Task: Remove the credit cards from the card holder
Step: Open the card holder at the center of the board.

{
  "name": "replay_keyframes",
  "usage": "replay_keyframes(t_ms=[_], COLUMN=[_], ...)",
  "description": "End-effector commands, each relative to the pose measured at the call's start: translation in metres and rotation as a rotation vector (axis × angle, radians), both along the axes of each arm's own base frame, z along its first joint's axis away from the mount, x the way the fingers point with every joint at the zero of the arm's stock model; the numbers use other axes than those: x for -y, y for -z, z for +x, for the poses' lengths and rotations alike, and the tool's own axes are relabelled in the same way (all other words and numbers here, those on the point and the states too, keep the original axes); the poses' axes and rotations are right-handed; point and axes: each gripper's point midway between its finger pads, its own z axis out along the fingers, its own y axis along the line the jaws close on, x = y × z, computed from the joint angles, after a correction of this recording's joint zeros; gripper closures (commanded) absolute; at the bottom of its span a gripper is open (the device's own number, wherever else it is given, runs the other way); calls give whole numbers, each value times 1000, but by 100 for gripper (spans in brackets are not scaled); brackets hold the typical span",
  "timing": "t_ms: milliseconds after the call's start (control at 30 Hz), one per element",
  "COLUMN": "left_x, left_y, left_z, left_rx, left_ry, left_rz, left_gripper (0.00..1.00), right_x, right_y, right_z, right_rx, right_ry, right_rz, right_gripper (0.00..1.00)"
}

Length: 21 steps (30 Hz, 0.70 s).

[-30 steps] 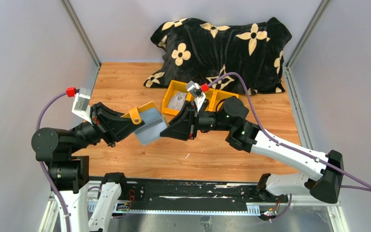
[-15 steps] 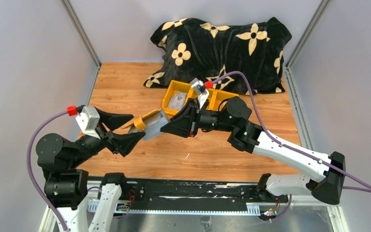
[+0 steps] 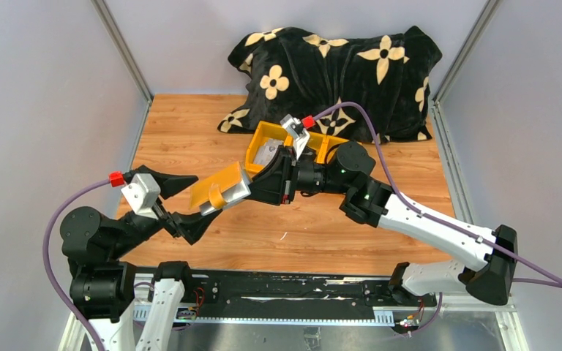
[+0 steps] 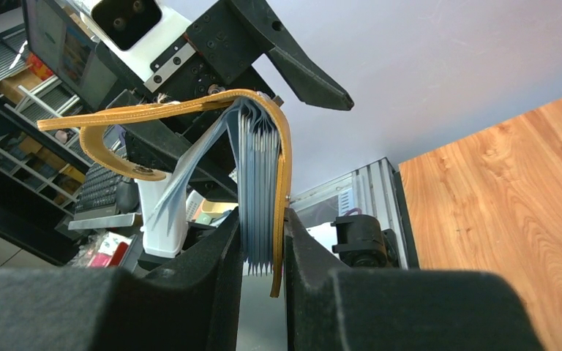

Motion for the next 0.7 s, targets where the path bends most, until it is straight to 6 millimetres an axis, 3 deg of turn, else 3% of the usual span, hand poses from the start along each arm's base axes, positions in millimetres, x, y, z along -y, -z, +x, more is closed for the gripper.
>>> replay_keyframes(t_ms=[0, 100, 333, 467, 667], left_x=[-6, -11, -5, -2, 3], left_y=[4, 2, -3, -5, -14], left_z=[5, 10, 8, 6, 3], left_rx=[38, 59, 38, -2, -47], left_ry=[-36, -73, -43, -23, 2], left_rz=[41, 55, 12, -22, -90], left_gripper=[5, 16, 59, 74, 80], right_x=[0, -3, -3, 1, 10], right_y=[-23, -18, -9, -9, -14], right_z=[-16, -21, -29, -32, -37], right_rx=[3, 0, 5, 19, 49], right_ry=[-95, -132, -170, -172, -169], right_rz=[53, 37, 19, 34, 88], right_gripper=[100, 100, 98, 81, 57])
